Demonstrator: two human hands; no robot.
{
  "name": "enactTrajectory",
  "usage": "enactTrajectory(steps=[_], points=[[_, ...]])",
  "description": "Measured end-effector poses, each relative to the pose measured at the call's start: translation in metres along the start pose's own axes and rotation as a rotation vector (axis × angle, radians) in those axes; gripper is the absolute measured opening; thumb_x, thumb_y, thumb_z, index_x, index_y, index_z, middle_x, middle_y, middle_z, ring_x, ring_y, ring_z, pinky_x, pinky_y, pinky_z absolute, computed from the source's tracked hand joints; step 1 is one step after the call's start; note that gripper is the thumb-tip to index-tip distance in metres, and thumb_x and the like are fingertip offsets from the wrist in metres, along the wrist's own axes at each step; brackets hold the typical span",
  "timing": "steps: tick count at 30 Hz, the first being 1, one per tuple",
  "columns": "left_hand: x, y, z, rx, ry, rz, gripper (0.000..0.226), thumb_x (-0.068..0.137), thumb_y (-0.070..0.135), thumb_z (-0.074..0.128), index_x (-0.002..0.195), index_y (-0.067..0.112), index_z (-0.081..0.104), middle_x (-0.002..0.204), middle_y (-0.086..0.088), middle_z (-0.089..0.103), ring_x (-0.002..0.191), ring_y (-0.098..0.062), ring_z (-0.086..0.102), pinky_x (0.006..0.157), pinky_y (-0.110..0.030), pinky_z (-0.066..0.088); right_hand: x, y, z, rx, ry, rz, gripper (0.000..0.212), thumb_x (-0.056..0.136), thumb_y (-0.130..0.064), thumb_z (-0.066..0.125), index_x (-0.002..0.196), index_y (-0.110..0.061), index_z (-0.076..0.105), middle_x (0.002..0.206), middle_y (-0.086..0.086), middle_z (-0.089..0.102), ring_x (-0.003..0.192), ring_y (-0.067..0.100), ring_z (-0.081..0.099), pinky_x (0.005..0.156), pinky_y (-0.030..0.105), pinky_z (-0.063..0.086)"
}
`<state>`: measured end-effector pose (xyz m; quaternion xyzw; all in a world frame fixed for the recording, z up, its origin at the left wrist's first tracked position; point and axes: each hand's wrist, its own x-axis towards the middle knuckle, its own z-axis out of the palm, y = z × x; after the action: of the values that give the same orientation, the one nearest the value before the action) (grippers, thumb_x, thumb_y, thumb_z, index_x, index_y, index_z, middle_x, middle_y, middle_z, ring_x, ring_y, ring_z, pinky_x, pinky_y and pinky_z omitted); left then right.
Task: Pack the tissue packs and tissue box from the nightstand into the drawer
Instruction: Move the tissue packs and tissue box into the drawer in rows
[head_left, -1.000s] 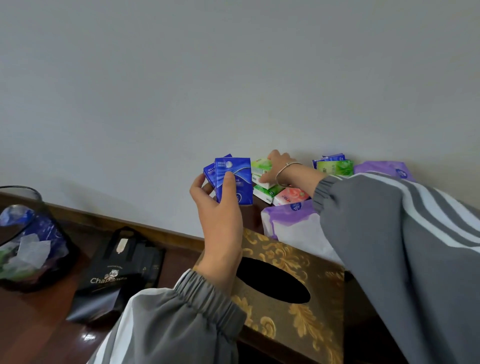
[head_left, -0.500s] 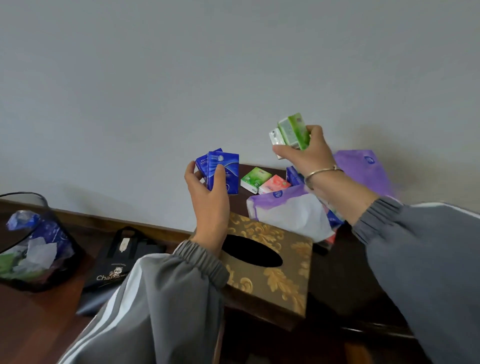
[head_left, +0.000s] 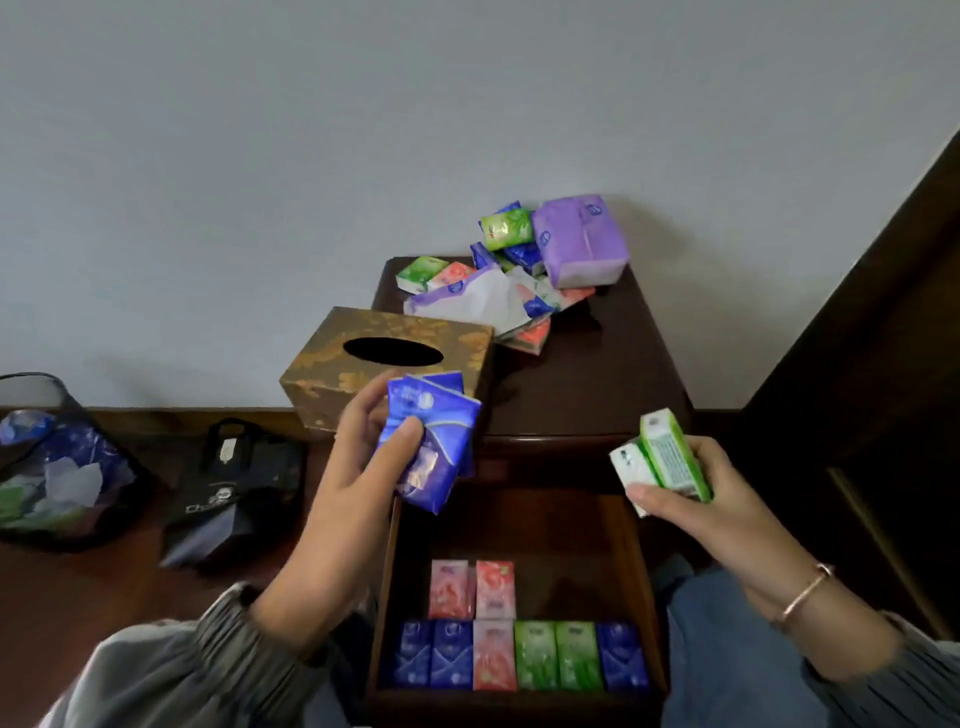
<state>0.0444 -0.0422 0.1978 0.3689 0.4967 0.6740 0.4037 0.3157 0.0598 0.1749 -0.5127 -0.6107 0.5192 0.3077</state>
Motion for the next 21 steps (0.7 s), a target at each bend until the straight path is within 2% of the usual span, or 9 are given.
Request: enactTrajectory(steps=[2,5,8,9,11,12,16,19,21], points=[[-0.034,-0.026,-0.003,0.019,-0.042,-0.187,0.052,0.075,0.045,0.076,0.123,0.039,0.058,0.119,0.003,0.068,0.104,-0.011,0.066,0.081,-0.025,0.054,-0.012,0.026,0.002,-0.006,-0.015,0.070,0.043,0.071,-0.029,0.078,0.105,-0.033,0.052,0.100,-0.010,0.067,0.084,-0.004,0.064,0.065,0.012,0.045],[-0.065,-0.069,-0.010,0.037,0.013,-0.458,0.043,0.080,0.038,0.067,0.122,0.034,0.059,0.109,0.000,0.073,0.094,-0.016,0.071,0.068,-0.026,0.058,-0.018,0.055,0.010,-0.024,-0.017,0.135,0.040,0.072,-0.029,0.078,0.100,-0.033,0.050,0.099,-0.011,0.065,0.088,0.000,0.062,0.070,0.016,0.045],[-0.074,-0.109,-0.020,0.111,0.085,-0.623,0.034,0.094,0.024,0.057,0.128,0.024,0.053,0.107,-0.013,0.073,0.095,-0.032,0.071,0.084,-0.047,0.057,-0.015,0.074,0.024,-0.047,-0.049,0.173,0.044,0.071,-0.031,0.079,0.101,-0.033,0.048,0.099,-0.011,0.063,0.090,0.001,0.061,0.073,0.019,0.046],[-0.074,-0.119,-0.024,0.149,0.114,-0.638,0.034,0.096,0.022,0.055,0.129,0.020,0.051,0.106,-0.015,0.073,0.090,-0.032,0.071,0.083,-0.047,0.057,-0.012,0.080,0.029,-0.061,-0.066,0.185,0.043,0.070,-0.033,0.079,0.099,-0.033,0.047,0.098,-0.013,0.063,0.087,-0.001,0.060,0.069,0.016,0.044],[-0.068,-0.135,-0.034,0.223,0.171,-0.637,0.032,0.098,0.018,0.053,0.129,0.019,0.047,0.101,-0.016,0.072,0.076,-0.027,0.071,0.070,-0.040,0.060,-0.006,0.093,0.040,-0.102,-0.099,0.201,0.044,0.069,-0.035,0.080,0.097,-0.033,0.046,0.096,-0.015,0.062,0.084,-0.005,0.058,0.063,0.012,0.040],[-0.063,-0.142,-0.039,0.277,0.192,-0.634,0.035,0.098,0.019,0.053,0.131,0.021,0.043,0.104,-0.017,0.071,0.076,-0.028,0.071,0.070,-0.040,0.060,-0.002,0.100,0.045,-0.123,-0.114,0.208,0.046,0.069,-0.035,0.080,0.099,-0.032,0.045,0.096,-0.014,0.062,0.084,-0.004,0.057,0.062,0.012,0.040],[-0.043,-0.163,-0.057,0.536,0.246,-0.610,0.044,0.097,0.023,0.053,0.139,0.017,0.040,0.126,-0.019,0.058,0.107,-0.036,0.062,0.097,-0.051,0.049,0.014,0.124,0.067,-0.190,-0.147,0.258,0.053,0.067,-0.037,0.079,0.105,-0.027,0.044,0.093,-0.013,0.060,0.082,0.000,0.058,0.063,0.018,0.042],[-0.035,-0.175,-0.065,0.615,0.303,-0.580,0.035,0.096,0.024,0.054,0.129,0.017,0.049,0.123,-0.017,0.056,0.109,-0.032,0.059,0.100,-0.050,0.046,0.025,0.139,0.079,-0.208,-0.136,0.292,0.055,0.066,-0.037,0.079,0.107,-0.024,0.044,0.095,-0.008,0.061,0.085,0.007,0.059,0.070,0.026,0.046],[-0.034,-0.183,-0.070,0.561,0.319,-0.581,0.026,0.096,0.025,0.055,0.121,0.023,0.050,0.116,-0.015,0.063,0.098,-0.030,0.066,0.094,-0.051,0.051,0.031,0.148,0.084,-0.228,-0.103,0.312,0.054,0.066,-0.036,0.079,0.105,-0.022,0.044,0.099,-0.003,0.062,0.090,0.014,0.060,0.078,0.032,0.049]])
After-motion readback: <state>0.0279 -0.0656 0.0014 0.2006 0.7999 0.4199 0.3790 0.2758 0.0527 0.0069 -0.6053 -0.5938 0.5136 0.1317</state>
